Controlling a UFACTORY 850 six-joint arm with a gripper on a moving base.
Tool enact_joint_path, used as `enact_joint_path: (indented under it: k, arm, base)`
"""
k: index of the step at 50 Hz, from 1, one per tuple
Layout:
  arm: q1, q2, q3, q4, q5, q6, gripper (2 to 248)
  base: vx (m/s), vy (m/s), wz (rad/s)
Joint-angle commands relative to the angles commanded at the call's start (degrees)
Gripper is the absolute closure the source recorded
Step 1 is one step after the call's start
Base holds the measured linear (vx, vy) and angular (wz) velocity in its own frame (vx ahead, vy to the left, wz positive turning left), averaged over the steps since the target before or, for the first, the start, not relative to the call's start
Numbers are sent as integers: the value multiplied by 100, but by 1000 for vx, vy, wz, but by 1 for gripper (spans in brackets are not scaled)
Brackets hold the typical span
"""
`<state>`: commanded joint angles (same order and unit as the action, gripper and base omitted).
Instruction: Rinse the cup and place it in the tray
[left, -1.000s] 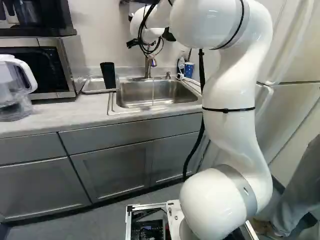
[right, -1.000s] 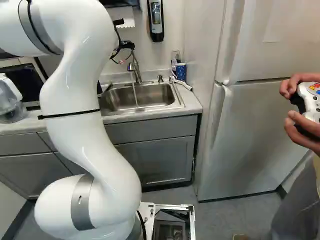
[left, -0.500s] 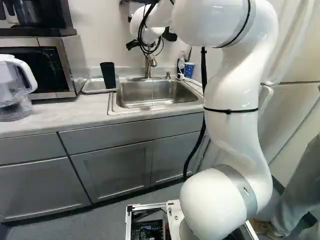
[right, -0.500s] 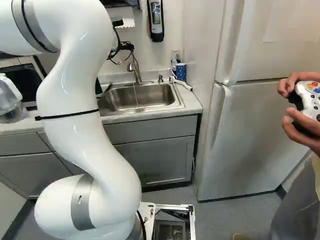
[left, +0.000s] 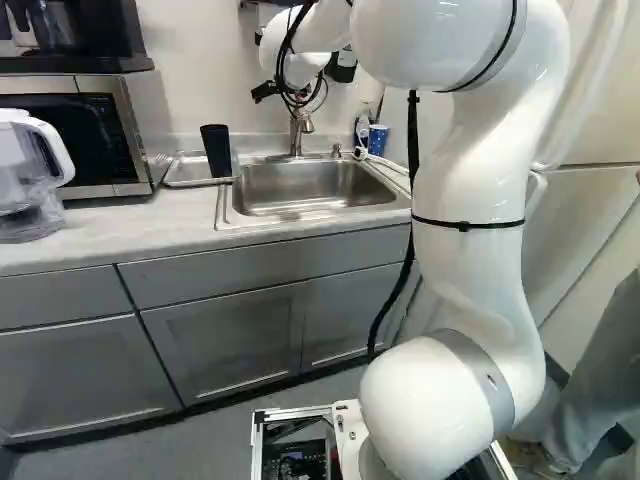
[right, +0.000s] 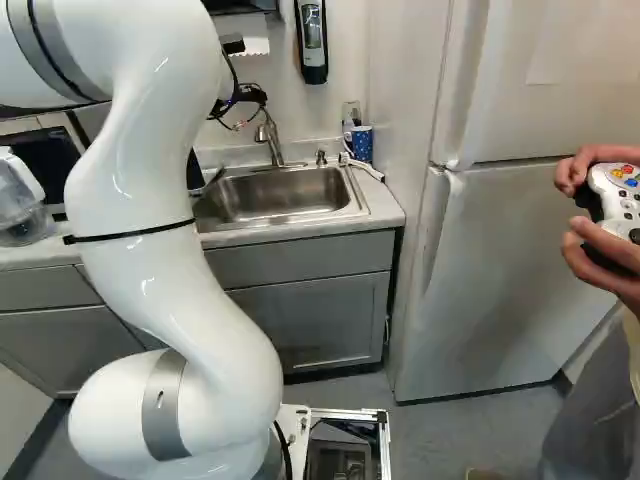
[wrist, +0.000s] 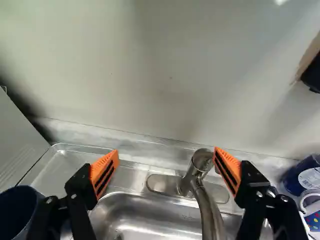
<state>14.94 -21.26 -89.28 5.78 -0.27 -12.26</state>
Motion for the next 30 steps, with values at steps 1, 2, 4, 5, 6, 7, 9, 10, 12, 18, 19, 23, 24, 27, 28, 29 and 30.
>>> enact_joint_path:
  k: [1, 2, 4, 5, 6, 7, 9, 10, 12, 18, 19, 23, 24, 27, 28, 29, 30]
  arm:
    - [0, 0, 0, 0, 6, 0, 3]
    - [0, 0, 0, 0, 16, 0, 3]
    - [0, 0, 0, 0, 55, 0, 3]
    - [0, 1, 1, 0, 84, 0, 3]
    - [1, 2, 3, 0, 118, 0, 3]
    - [3, 6, 7, 0, 158, 0, 3]
    - [10, 17, 21, 0, 249, 0, 3]
    - [17, 29, 34, 0, 311, 0, 3]
    - [29, 51, 60, 0, 404, 0, 3]
    - [90, 151, 177, 0, 534, 0, 3]
    - [102, 170, 199, 0, 534, 0, 3]
    - [149, 250, 293, 0, 534, 0, 3]
    - [159, 273, 319, 0, 534, 0, 3]
    - [189, 343, 401, 0, 534, 0, 3]
    - [199, 367, 429, 0, 534, 0, 3]
    - [209, 392, 457, 0, 534, 0, 3]
    - [219, 417, 485, 0, 534, 0, 3]
  base:
    - [0, 0, 0]
    - [0, 0, 0]
    - [0, 0, 0]
    - [0, 0, 0]
    - [0, 0, 0]
    - [0, 0, 0]
    - [0, 0, 0]
    - [0, 0, 0]
    - [0, 0, 0]
    - [0, 0, 0]
    - [0, 0, 0]
    - [0, 0, 0]
    - [0, 0, 0]
    - [0, 0, 0]
    - [0, 0, 0]
    - [0, 0, 0]
    - [0, 0, 0]
